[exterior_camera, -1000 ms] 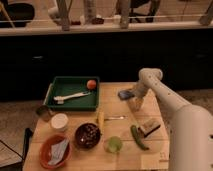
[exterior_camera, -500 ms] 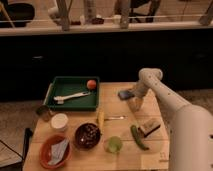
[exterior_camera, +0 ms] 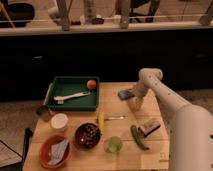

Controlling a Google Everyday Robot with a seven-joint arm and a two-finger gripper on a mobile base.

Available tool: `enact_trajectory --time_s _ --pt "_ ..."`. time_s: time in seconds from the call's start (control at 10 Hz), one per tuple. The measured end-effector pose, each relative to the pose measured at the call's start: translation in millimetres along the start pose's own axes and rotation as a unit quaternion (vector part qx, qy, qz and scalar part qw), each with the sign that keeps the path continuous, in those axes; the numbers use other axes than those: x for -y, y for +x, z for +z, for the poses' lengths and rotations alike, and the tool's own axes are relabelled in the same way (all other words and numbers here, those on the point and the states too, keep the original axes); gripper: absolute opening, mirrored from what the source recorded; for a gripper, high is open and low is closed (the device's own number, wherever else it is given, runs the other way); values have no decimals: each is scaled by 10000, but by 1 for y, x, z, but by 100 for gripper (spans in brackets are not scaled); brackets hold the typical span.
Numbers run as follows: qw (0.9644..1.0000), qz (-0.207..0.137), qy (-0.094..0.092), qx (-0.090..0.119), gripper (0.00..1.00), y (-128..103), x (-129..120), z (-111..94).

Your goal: Place sponge in table surface

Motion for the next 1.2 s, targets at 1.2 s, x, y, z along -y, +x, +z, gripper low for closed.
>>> enact_trajectory --time_s 1.2 --pt "10000 2 4 -3 80 0 0 -1"
